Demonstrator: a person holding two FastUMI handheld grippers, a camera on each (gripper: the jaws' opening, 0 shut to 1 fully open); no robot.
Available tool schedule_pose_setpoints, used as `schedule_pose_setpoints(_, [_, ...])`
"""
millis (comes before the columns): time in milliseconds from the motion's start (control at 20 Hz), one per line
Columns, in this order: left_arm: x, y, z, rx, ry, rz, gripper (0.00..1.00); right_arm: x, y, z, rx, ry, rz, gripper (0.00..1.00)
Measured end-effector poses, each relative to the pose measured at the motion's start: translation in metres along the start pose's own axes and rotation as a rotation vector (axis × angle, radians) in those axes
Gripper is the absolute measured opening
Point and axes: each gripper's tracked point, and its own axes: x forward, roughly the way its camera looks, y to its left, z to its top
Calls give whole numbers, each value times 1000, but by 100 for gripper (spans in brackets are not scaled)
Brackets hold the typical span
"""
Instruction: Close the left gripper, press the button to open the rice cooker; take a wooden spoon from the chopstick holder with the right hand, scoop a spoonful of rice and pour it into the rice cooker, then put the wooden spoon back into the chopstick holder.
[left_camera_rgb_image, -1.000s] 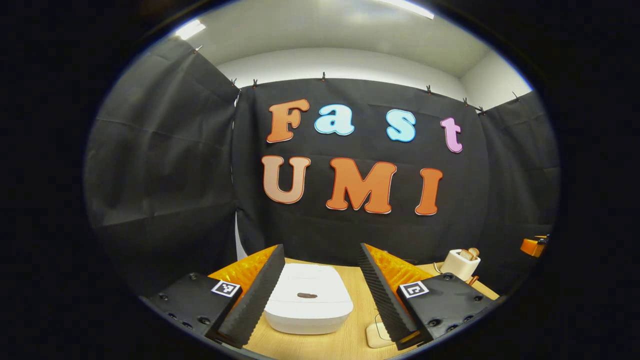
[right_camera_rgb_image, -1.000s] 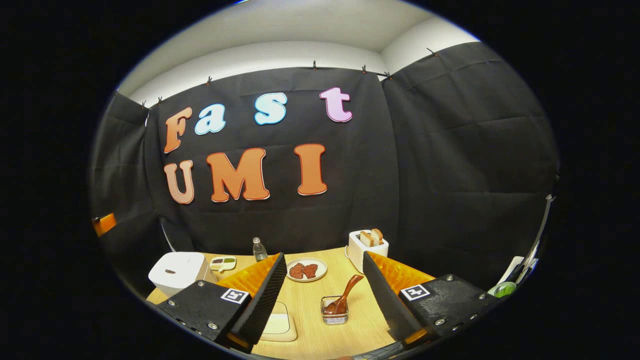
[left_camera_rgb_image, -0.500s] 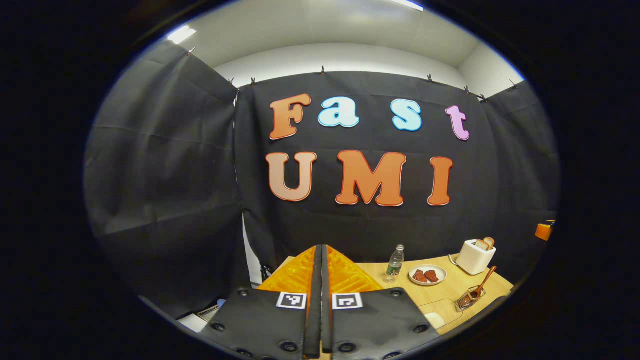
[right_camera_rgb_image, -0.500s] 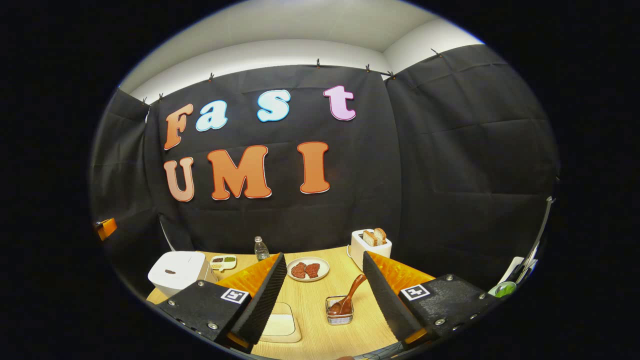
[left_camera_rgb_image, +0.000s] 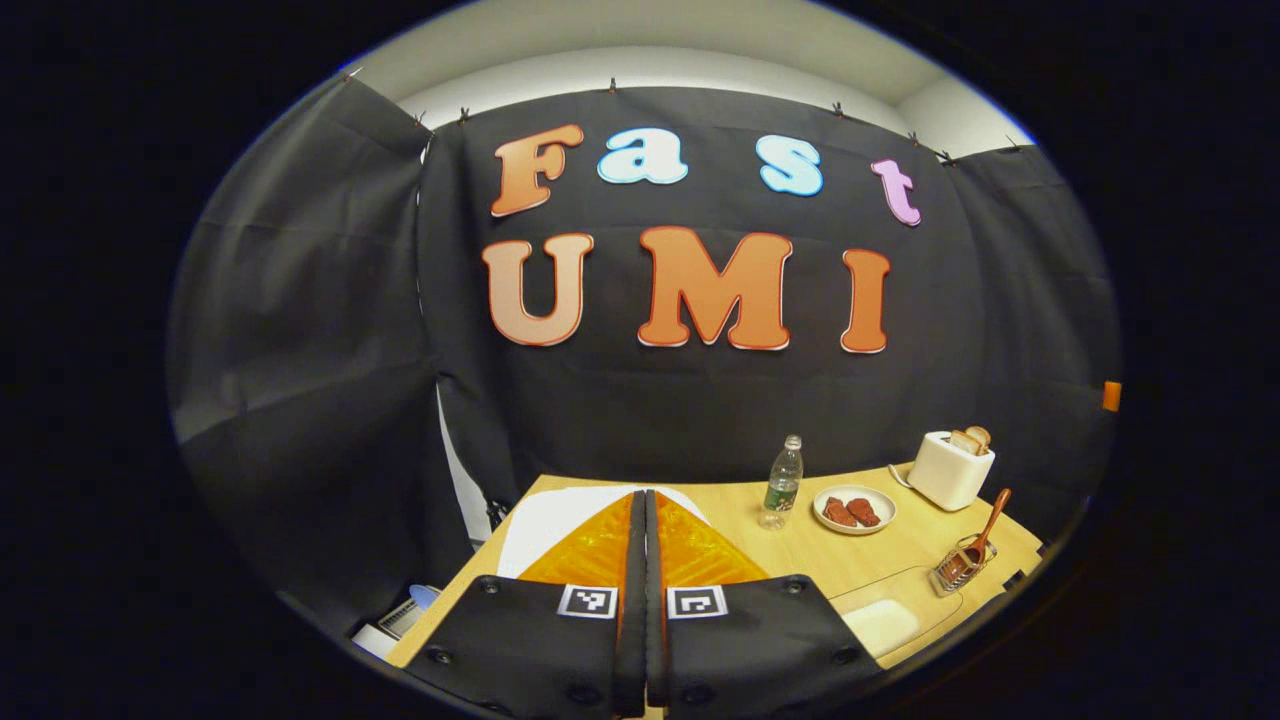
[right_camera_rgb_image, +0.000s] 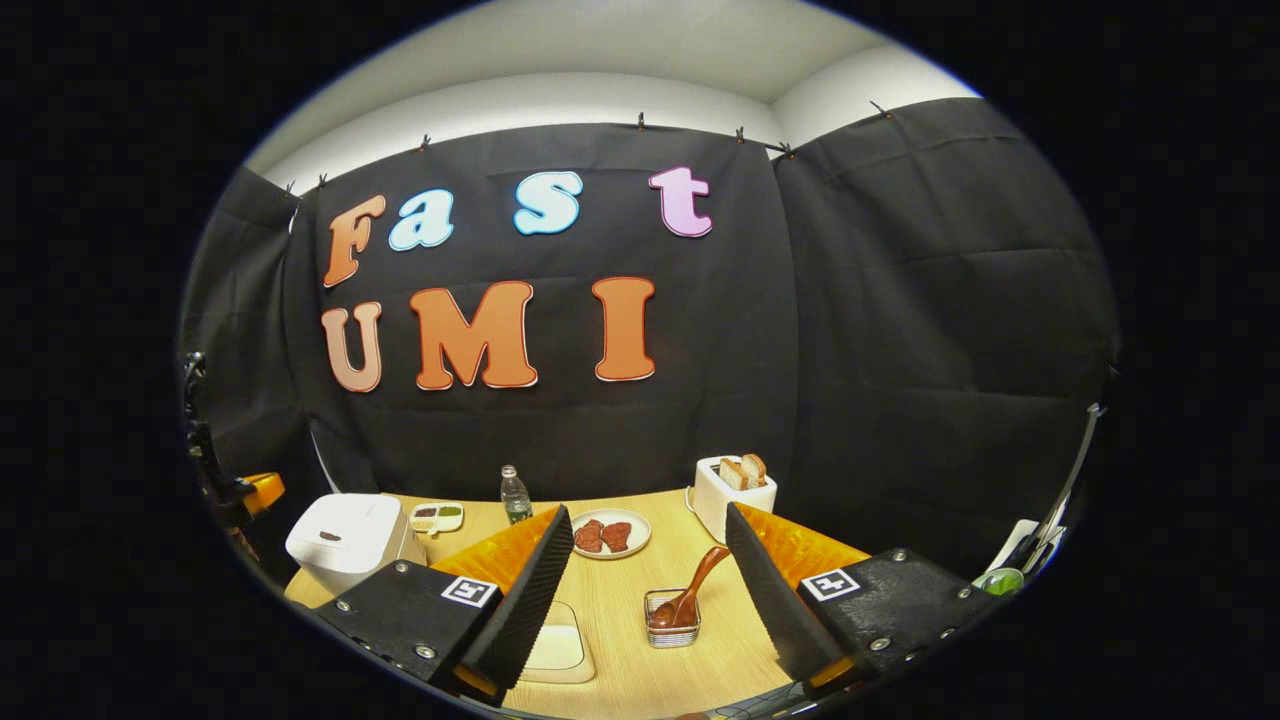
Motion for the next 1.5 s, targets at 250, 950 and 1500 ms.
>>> schedule_pose_setpoints(250, [42,12,-56,-79,134,9,5,-2,-10,-11,-9,34,-36,95])
schedule_pose_setpoints(950, [50,15,-99,-46,250,53,5,10,-15,-37,22,109,-50,95])
schedule_pose_setpoints(1500, [-11,25,52,-149,-21,102,5,22,-44,-48,78,113,-64,95])
